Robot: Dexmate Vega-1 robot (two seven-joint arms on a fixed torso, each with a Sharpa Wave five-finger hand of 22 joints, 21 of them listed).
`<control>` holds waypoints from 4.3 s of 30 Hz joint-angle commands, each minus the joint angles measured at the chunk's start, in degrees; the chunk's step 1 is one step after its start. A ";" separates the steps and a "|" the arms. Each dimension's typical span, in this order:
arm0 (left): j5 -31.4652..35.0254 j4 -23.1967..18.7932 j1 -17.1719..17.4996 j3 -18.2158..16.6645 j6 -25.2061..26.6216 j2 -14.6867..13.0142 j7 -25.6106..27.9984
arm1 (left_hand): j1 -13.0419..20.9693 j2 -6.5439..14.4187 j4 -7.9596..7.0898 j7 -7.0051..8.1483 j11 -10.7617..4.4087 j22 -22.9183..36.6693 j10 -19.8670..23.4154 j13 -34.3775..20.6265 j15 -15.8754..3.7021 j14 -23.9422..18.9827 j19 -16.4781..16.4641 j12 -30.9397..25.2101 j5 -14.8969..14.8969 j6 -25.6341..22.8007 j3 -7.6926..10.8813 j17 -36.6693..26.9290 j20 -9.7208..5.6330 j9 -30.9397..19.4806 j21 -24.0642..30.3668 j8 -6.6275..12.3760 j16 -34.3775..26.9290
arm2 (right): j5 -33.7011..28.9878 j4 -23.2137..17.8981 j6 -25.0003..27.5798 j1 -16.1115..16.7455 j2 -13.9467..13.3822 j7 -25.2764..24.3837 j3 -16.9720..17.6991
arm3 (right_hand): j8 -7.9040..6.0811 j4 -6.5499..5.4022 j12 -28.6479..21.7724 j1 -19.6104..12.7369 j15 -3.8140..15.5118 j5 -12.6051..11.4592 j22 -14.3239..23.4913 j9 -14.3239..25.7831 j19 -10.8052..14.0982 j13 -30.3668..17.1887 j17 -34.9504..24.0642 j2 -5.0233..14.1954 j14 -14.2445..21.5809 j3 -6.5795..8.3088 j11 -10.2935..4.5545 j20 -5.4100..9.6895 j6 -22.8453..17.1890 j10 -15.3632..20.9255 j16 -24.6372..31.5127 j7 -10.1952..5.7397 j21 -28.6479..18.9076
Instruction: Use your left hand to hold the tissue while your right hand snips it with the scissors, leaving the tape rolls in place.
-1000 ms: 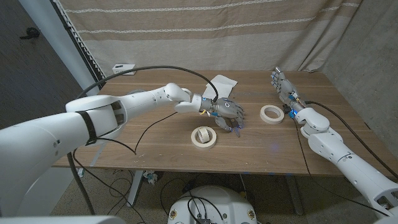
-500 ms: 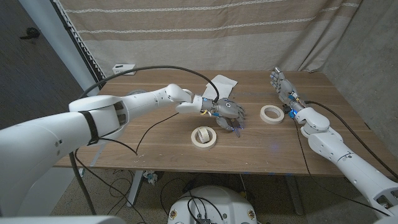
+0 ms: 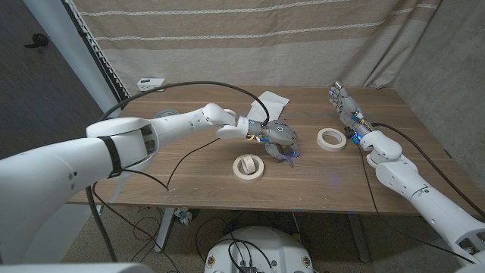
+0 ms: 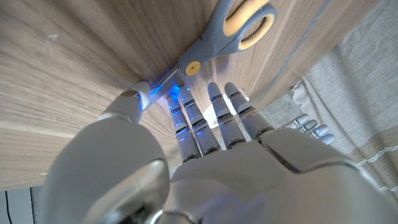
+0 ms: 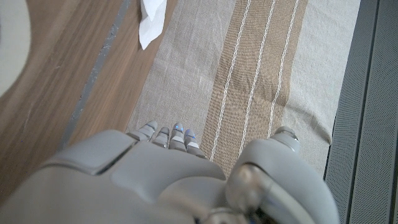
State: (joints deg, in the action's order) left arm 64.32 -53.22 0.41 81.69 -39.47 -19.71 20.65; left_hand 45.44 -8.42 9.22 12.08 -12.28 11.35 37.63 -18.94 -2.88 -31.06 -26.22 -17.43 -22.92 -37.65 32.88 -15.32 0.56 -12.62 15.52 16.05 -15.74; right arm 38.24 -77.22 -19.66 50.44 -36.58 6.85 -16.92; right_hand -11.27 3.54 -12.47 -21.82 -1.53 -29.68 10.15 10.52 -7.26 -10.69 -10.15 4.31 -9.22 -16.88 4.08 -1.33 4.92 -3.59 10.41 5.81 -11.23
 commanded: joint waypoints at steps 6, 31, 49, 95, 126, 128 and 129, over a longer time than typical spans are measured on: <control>-3.08 3.32 1.30 -0.51 -1.70 0.74 -2.47 | 0.79 -0.28 -0.04 0.51 0.05 0.04 0.33 -1.09 -9.91 -2.72 -3.26 -0.83 0.49 -0.57 0.94 -0.67 0.39 -0.89 1.16 0.34 -0.78 | -0.03 -0.46 1.18 -0.22 -0.39 0.33 -0.32 | 0.05 0.01 0.22 -0.50 0.21 -0.39 0.17 0.09 -0.38 -0.01 -0.12 0.08 -0.54 -0.01 0.07 -0.18 0.15 -0.13 -0.01 -0.29 0.09; -5.58 11.22 1.02 1.95 -3.59 4.20 -0.83 | 6.26 -0.16 0.29 0.03 0.28 1.62 16.96 -11.63 -10.77 -28.75 -16.76 -11.62 9.80 -10.81 10.22 -2.65 -9.51 -7.80 7.36 10.22 1.13 | -0.43 -0.71 2.66 -0.70 -0.34 0.10 -1.15 | 0.10 -0.16 0.28 -0.27 0.16 -0.38 0.19 0.08 -0.56 -0.01 -0.13 0.20 -0.74 -0.10 -0.04 -0.23 0.14 -0.34 -0.01 -0.55 0.10; -7.15 11.59 1.73 2.10 -4.53 3.57 1.27 | 14.78 1.20 -0.29 -0.22 0.30 7.60 24.09 -21.06 -10.89 -38.72 -16.82 -15.33 12.79 -21.63 9.81 -18.10 -10.26 -11.65 25.84 23.40 2.83 | -0.33 -2.71 3.52 0.44 -0.97 -1.05 -0.77 | 0.17 -0.24 0.31 -0.17 0.10 -0.38 0.19 0.08 -0.59 -0.02 -0.14 0.24 -0.83 -0.16 -0.14 -0.31 0.31 -0.49 0.01 -0.82 0.07; -9.52 8.15 5.78 -6.62 -6.38 -2.60 27.84 | 10.50 3.53 -1.06 -3.42 0.20 6.81 26.67 -16.21 -10.64 -45.44 -16.90 -13.32 12.07 -22.99 10.84 -11.26 -11.28 -2.66 42.53 15.98 3.62 | 0.09 -3.96 2.67 1.25 -1.17 -1.44 0.17 | 0.15 -0.32 0.23 -0.22 0.10 -0.36 0.19 0.08 -0.43 -0.04 -0.16 0.49 -0.72 -0.18 -0.60 -0.49 0.44 -0.49 0.14 -0.93 -0.06; -19.97 4.28 12.92 -19.47 -9.56 -4.06 27.31 | 10.37 2.45 -0.69 -4.21 0.32 3.85 29.12 -11.19 -10.65 -45.10 -14.63 -11.53 11.76 -24.55 11.72 -8.64 -10.79 -2.18 43.99 15.60 4.35 | -0.05 -2.35 -0.14 0.30 0.55 -1.03 0.26 | 0.13 -0.29 0.12 -0.40 0.18 -0.36 0.19 0.07 -0.29 -0.04 -0.16 0.65 -0.66 -0.13 -0.66 -0.52 0.44 -0.26 0.15 -0.92 -0.10; -20.65 4.45 13.32 -20.13 -10.02 -3.84 27.35 | 10.36 2.35 -0.66 -4.19 0.29 3.64 29.06 -11.06 -10.67 -44.91 -14.47 -11.46 11.75 -24.51 11.78 -8.59 -10.74 -2.41 44.04 15.69 4.38 | -0.18 -1.94 -0.48 0.08 0.78 -0.97 0.19 | 0.13 -0.28 0.11 -0.41 0.18 -0.36 0.19 0.07 -0.29 -0.04 -0.16 0.66 -0.66 -0.12 -0.71 -0.51 0.44 -0.21 0.15 -0.92 -0.10; -21.02 4.58 13.42 -20.40 -10.39 -3.73 27.17 | 10.34 2.35 -0.66 -4.17 0.28 3.60 29.02 -11.01 -10.67 -44.89 -14.44 -11.42 11.75 -24.54 11.78 -8.58 -10.71 -2.45 44.05 15.72 4.38 | -0.19 -1.89 -0.50 0.04 0.87 -1.10 0.19 | 0.12 -0.28 0.11 -0.42 0.22 -0.36 0.19 0.07 -0.27 -0.04 -0.16 0.66 -0.65 -0.12 -0.71 -0.50 0.43 -0.21 0.15 -0.92 -0.10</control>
State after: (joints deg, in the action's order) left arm 46.92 -48.26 11.61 65.21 -48.17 -23.73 48.42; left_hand 56.03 -6.80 8.87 8.85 -12.60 14.94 64.79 -29.98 -13.02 -75.94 -41.01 -28.84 -10.83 -61.51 43.86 -23.79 -3.90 -13.64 59.39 31.38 -11.29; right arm 38.27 -80.57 -19.10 51.41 -36.81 5.56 -16.43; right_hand -11.27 3.53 -12.47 -22.12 -1.43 -29.67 10.26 10.42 -7.57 -10.69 -10.16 4.61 -9.74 -16.89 3.47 -1.64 4.92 -3.79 10.41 5.21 -11.23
